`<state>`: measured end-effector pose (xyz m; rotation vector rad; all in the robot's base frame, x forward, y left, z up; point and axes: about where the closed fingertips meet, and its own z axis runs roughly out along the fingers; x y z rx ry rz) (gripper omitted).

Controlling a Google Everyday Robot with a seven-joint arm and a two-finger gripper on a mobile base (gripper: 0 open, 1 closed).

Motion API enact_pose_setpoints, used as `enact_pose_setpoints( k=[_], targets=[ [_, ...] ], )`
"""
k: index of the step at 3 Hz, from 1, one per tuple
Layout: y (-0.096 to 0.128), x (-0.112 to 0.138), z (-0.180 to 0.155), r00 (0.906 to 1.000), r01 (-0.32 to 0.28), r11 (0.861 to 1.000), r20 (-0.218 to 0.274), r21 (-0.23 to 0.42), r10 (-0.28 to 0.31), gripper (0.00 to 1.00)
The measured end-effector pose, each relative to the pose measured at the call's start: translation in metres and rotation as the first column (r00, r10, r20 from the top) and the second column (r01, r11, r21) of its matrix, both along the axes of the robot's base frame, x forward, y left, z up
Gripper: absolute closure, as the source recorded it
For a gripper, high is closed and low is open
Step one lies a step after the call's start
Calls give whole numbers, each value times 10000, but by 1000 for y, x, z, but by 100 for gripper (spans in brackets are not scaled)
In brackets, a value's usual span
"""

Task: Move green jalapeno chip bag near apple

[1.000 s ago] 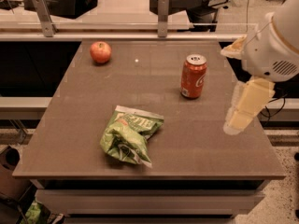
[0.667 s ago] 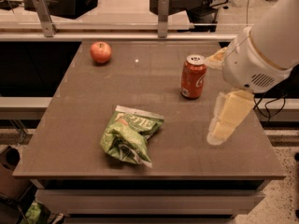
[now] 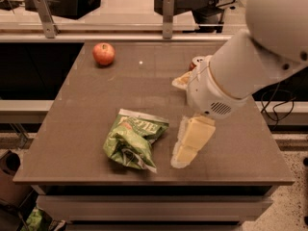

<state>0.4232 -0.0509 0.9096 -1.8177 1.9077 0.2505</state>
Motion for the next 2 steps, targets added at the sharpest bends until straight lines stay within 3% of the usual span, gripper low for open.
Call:
enact_pose_setpoints(
  k=[2],
  targets=[
    [64,-1,-34,9984,-425,9946,-334,945,458,0]
  ],
)
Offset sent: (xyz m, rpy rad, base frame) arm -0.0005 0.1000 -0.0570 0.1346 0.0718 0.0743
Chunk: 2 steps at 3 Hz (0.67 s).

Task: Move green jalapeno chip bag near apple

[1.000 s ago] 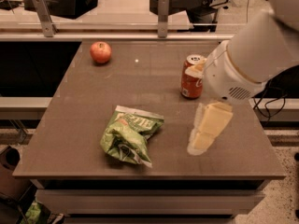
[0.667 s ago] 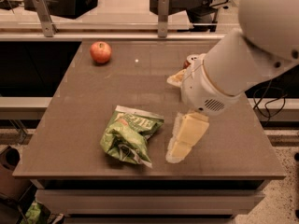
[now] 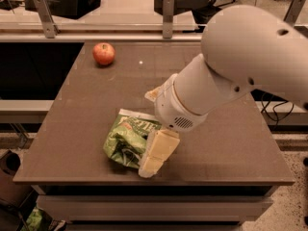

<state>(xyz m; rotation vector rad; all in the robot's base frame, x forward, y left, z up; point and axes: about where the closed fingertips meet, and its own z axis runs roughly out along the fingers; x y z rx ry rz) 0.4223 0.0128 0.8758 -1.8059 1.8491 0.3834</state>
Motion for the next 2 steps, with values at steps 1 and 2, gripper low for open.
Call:
enact_pose_setpoints(
  k=[1,2],
  targets=[
    [21,-5,-12,9993,-303,9995,-230,122,306,0],
    [33,-8,-20,9976,-530,9985,-429,162,537,0]
  ],
)
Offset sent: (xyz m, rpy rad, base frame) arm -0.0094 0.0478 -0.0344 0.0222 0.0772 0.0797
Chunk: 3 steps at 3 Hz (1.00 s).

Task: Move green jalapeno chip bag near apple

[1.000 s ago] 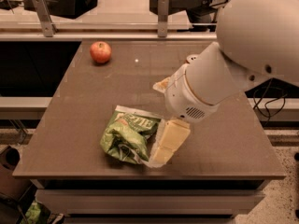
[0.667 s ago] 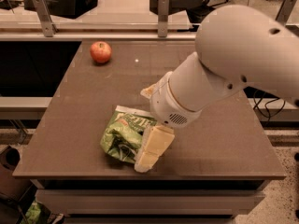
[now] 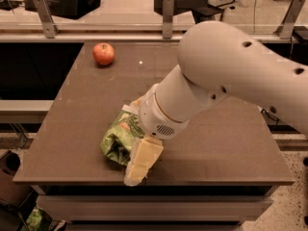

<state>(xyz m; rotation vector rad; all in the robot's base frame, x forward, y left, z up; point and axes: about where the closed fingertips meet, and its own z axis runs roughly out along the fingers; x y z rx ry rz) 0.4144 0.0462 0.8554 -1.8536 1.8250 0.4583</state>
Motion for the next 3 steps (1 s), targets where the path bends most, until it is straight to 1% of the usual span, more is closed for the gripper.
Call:
enact_pose_setpoints(
  k=[1,2,3],
  targets=[
    [9,-2,-6,9999,-120,9999,-119,-88,119,0],
    [15,-1,-10,9999,-113,9996,-125,-260,110,19],
    [16,-2,-9,9999,-135,9996,-107,-263,132,42]
  ],
)
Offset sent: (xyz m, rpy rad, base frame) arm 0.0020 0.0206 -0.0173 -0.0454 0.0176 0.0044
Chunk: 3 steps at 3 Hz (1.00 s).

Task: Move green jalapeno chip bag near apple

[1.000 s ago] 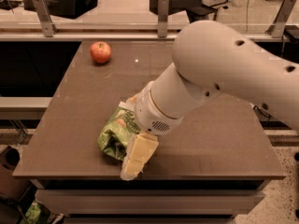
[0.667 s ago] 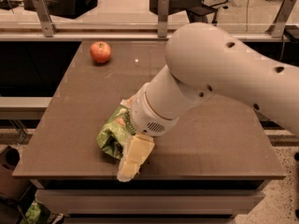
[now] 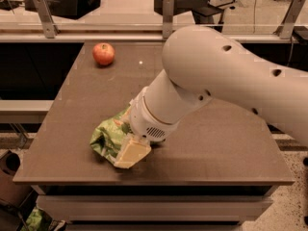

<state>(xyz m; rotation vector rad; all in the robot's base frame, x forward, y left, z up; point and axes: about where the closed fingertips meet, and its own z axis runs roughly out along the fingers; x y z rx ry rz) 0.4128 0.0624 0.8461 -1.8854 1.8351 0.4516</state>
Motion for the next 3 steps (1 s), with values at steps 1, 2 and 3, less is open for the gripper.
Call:
enact_pose_setpoints(
  k=[1,2,3],
  targets=[
    [1,-1,1,10000,-24,10000,17,-8,24,64],
    [2,-2,1,10000,-49,10000,34,-16,50,89],
    [3,-2,2,10000,-71,10000,48,-23,71,100]
  ],
)
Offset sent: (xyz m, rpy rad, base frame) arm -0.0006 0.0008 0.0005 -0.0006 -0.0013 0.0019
